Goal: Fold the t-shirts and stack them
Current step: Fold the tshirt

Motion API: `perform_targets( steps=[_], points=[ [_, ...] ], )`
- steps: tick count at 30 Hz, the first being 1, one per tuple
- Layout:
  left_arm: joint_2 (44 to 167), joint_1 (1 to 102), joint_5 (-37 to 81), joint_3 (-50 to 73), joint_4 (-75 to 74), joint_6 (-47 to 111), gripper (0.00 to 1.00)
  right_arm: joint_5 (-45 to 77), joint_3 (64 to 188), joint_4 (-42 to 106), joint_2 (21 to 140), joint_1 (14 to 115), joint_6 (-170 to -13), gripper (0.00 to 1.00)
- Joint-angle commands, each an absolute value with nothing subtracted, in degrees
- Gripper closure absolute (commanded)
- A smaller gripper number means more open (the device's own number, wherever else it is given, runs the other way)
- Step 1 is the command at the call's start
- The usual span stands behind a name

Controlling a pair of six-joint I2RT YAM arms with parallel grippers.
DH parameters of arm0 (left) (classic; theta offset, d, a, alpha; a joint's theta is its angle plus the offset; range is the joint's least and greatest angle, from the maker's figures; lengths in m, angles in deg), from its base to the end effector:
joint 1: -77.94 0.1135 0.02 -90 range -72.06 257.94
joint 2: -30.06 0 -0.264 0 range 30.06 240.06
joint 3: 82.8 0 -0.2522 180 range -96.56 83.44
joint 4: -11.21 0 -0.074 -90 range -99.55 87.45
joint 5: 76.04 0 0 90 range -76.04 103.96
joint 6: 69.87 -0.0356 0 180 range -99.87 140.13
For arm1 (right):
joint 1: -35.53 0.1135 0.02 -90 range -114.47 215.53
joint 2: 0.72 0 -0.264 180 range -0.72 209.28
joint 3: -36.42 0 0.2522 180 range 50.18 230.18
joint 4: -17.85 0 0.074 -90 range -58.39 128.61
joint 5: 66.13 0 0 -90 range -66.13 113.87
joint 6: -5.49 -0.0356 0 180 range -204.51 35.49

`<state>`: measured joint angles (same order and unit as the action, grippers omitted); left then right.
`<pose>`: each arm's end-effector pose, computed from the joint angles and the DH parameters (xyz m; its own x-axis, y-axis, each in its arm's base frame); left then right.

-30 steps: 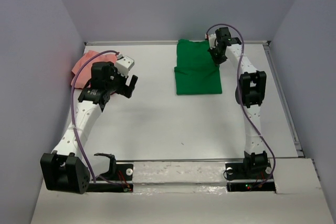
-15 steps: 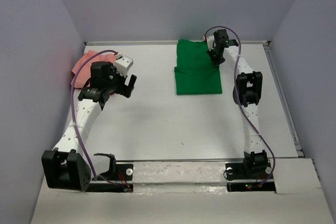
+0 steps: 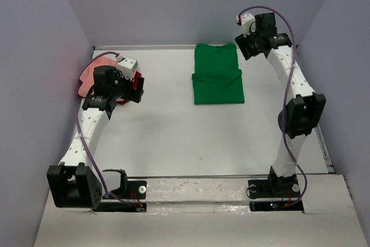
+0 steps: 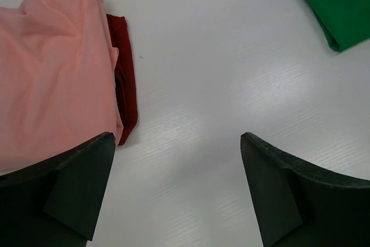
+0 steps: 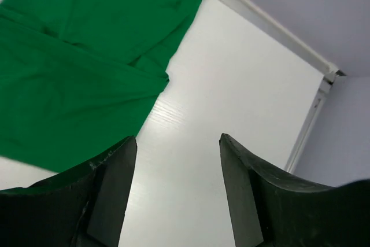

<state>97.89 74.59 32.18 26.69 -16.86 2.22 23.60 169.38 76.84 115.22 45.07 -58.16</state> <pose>0.2686 -0.0269 0.3235 -0.3035 0.3104 -0.9009 0.4528 0.8789 0.1503 0.4518 0.0761 0.3514 -0.5159 -0.5368 -0.6676 -0.4443 0.8340 -0.3272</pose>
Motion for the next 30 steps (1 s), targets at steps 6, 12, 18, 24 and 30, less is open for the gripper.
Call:
perform_targets(
  steps=[6,12,18,24,30],
  points=[
    [92.28,76.27,45.24,31.32,-11.08,6.86,0.01,21.84,144.8,77.32,94.39,48.45,-61.2,0.36],
    [99.65,76.36,53.85,26.85,-11.78,9.67,0.01,25.45,132.64,75.21,88.92,48.45,-69.46,0.36],
    [112.92,75.05,56.94,22.54,-11.52,14.95,0.01,25.44,126.56,74.06,92.69,47.92,-75.19,0.37],
    [126.27,67.95,58.78,17.54,-14.49,13.73,0.01,26.24,129.54,74.06,97.0,44.24,-76.77,0.4],
    [134.46,64.85,59.66,5.14,-22.85,9.41,0.05,25.54,138.23,74.41,103.94,44.23,-71.95,0.65]
  ],
)
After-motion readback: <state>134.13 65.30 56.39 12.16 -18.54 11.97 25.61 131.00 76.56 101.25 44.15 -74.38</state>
